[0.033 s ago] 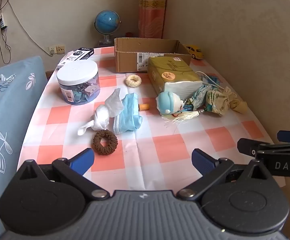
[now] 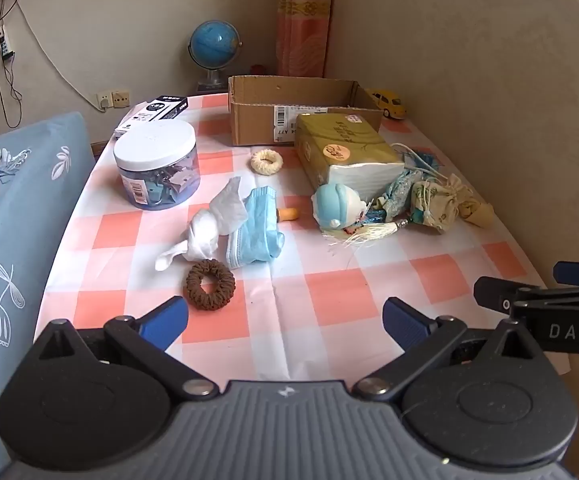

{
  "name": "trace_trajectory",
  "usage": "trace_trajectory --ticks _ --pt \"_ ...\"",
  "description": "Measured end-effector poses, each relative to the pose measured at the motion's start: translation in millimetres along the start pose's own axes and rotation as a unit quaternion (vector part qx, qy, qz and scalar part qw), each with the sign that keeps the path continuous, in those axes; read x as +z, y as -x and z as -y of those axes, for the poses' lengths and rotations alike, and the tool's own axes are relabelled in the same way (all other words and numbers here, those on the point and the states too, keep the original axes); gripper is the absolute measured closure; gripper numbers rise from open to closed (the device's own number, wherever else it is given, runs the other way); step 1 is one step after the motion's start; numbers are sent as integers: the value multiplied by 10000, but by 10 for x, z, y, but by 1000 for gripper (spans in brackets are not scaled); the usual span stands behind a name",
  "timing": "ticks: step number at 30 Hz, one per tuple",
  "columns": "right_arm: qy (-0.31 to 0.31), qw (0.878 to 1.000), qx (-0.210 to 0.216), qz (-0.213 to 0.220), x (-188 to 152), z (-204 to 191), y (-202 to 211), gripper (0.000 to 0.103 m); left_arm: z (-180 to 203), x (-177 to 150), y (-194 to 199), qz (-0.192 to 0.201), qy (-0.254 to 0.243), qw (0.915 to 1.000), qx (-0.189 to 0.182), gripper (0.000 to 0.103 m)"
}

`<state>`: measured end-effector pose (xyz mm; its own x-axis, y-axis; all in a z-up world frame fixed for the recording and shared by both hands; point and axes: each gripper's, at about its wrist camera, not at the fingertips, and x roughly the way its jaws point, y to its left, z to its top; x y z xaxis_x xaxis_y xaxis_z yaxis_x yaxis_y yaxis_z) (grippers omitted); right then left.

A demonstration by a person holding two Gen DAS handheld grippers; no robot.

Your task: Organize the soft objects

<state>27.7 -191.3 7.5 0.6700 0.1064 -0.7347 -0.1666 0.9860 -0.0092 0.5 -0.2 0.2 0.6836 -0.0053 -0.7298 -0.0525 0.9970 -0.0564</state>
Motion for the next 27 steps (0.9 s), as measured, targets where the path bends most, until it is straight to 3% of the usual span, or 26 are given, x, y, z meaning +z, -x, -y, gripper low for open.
trace_trajectory --ticks 27 --pt "133 9999 -51 -5 -2 -36 9 0 -11 10 7 63 12 9999 158 0"
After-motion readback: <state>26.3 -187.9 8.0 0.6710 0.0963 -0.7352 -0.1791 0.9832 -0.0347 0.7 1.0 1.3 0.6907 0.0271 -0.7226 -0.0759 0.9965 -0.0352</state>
